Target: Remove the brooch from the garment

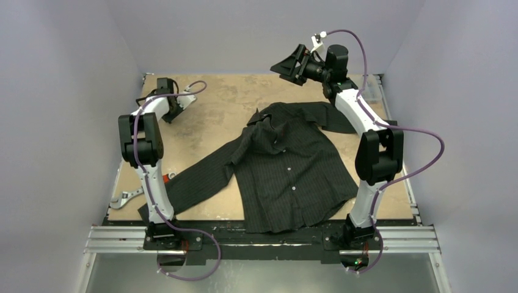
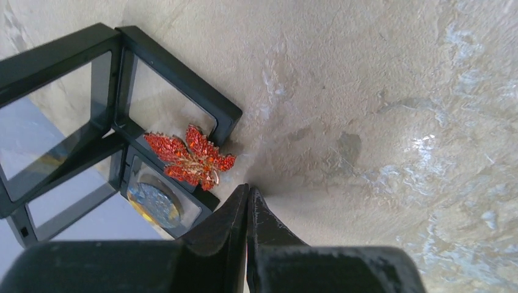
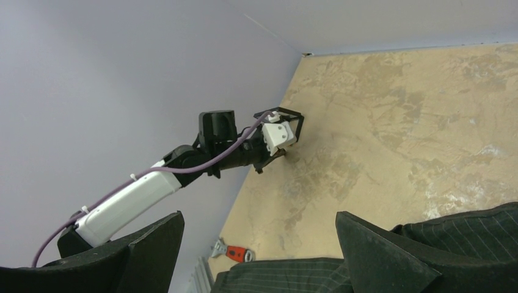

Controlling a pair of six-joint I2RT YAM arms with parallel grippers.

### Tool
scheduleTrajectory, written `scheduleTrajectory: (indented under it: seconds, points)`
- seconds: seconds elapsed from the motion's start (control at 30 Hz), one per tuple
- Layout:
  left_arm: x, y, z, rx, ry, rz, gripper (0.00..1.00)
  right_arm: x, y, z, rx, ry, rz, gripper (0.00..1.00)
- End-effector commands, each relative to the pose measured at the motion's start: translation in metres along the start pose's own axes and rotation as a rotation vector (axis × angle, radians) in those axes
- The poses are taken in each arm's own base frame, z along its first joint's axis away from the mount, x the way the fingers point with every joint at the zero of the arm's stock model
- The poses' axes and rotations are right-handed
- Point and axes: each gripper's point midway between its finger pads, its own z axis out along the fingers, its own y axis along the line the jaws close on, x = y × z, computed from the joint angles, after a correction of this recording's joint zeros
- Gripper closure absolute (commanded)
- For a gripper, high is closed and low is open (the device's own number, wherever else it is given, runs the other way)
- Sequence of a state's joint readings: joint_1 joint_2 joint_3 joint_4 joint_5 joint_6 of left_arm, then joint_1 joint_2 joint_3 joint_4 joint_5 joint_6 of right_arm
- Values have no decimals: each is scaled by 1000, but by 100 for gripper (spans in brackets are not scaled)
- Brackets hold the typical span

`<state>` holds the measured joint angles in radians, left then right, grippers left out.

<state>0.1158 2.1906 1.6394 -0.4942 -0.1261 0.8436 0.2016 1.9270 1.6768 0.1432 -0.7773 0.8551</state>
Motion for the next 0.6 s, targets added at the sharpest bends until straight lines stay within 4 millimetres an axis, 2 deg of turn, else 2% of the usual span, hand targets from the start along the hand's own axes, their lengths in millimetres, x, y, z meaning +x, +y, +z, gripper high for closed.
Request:
scheduleTrajectory:
  seconds: [0.0,0.3,0.57]
  points:
    - [-10,7,8,-18,-38,103,99,-9,20,-8,-37,-23,-49,1]
    - [-18,21,20,-90,-52,147,99,-11,20,-10,-32,-27,-52,1]
    - [-28,33,15,-127,-77,129,100,-9,19,-10,-34,-23,-46,1]
